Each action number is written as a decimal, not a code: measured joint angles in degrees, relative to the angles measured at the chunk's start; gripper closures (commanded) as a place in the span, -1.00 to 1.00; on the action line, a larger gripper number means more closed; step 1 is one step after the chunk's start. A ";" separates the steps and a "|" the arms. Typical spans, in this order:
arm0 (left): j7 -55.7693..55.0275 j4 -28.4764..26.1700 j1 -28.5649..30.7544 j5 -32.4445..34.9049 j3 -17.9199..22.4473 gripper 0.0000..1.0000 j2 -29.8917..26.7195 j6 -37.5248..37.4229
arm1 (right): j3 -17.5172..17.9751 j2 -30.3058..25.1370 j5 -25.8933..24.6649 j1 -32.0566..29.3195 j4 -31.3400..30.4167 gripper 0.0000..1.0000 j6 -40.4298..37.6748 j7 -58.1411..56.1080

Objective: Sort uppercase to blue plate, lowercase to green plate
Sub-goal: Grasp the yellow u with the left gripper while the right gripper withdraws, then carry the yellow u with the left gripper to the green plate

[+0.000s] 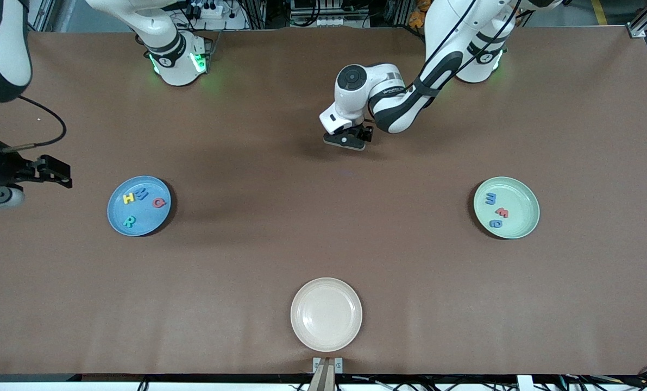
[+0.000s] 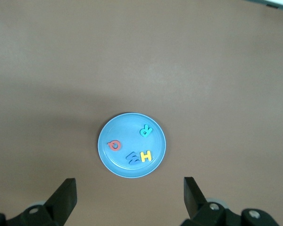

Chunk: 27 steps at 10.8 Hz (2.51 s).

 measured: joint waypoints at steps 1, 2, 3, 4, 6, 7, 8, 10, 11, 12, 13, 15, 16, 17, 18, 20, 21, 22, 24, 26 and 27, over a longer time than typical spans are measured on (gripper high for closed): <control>0.00 0.22 -0.06 0.04 0.22 -0.64 0.06 0.01 | 0.10 -0.69 0.10 0.00 0.43 -1.00 -0.07 0.00; 0.00 0.56 -0.09 0.39 0.52 -0.57 0.09 0.01 | 0.43 -1.44 0.20 -0.01 0.82 -1.00 -0.34 0.82; -0.01 0.92 -0.09 1.04 0.77 -0.54 0.11 0.01 | 1.04 -2.28 0.26 0.00 1.16 -1.00 -1.34 2.88; -0.02 1.12 -0.09 1.29 0.90 -0.48 0.14 0.02 | 1.59 -2.96 0.27 0.01 1.36 -1.00 -2.49 5.00; -0.02 1.18 -0.13 1.35 0.93 -0.39 0.23 0.02 | 2.00 -3.53 0.27 0.09 1.83 -1.00 -3.88 7.58; -0.03 1.22 -0.21 1.35 0.93 -0.18 0.26 0.02 | 2.07 -3.62 0.28 0.09 1.87 -1.00 -4.70 8.65; -0.03 1.28 -0.25 1.35 0.92 0.15 0.25 0.04 | 2.10 -3.67 0.30 0.09 1.89 -1.00 -4.87 9.27; -0.04 1.48 -0.35 1.36 0.86 0.90 0.12 -0.05 | 2.16 -3.69 0.94 0.08 1.93 -1.00 -4.87 9.63; -0.04 1.59 -0.36 1.36 0.80 1.00 -0.04 -0.04 | 2.16 -3.69 1.76 0.08 1.93 -1.00 -4.87 10.20; -0.05 1.75 -0.41 1.36 0.76 1.00 -0.07 -0.04 | 2.15 -3.69 2.31 0.05 1.93 -1.00 -4.87 11.10; -0.08 1.81 -0.42 1.36 0.77 1.00 -0.08 -0.06 | 2.12 -3.69 2.58 -0.07 1.93 -1.00 -4.87 11.77; -0.33 1.97 -0.42 1.36 0.98 1.00 -0.07 -0.02 | 2.07 -3.69 2.93 -1.03 1.92 -1.00 -4.87 11.98; -0.38 2.47 -0.32 1.36 1.65 1.00 -0.05 -0.01 | 2.02 -3.69 3.26 -1.45 1.90 -1.00 -4.88 11.98; -0.38 3.39 0.14 1.41 2.54 1.00 -0.08 -0.22 | 2.01 -3.69 3.55 -1.59 1.88 -1.00 -4.91 11.98; -0.12 4.55 1.19 1.69 3.31 1.00 -0.41 -1.25 | 2.05 -3.68 3.67 -1.59 1.87 -1.00 -4.97 11.98; 4.39 7.79 4.82 1.83 4.23 1.00 -2.07 -7.18 | 2.13 -3.68 3.93 -1.59 1.85 -1.00 -5.01 11.98; 6.83 9.51 6.73 1.82 4.32 1.00 -2.77 -10.13 | 2.16 -3.68 4.05 -1.59 1.84 -1.00 -5.01 11.98; 9.27 11.12 8.48 1.82 4.44 1.00 -3.34 -12.55 | 2.17 -3.68 4.10 -1.59 1.83 -1.00 -5.01 11.98; 17.41 12.79 13.42 1.71 4.79 1.00 -5.08 -16.30 | 2.17 -3.68 4.14 -1.60 1.83 -1.00 -5.01 11.98; 29.72 13.59 18.68 -0.17 6.75 1.00 -7.95 -20.47 | 2.14 -3.68 4.15 -1.67 1.82 -1.00 -5.01 12.00; 36.13 13.83 20.61 -1.21 8.64 1.00 -9.52 -21.51 | 2.13 -3.68 4.15 -1.77 1.82 -1.00 -5.01 12.00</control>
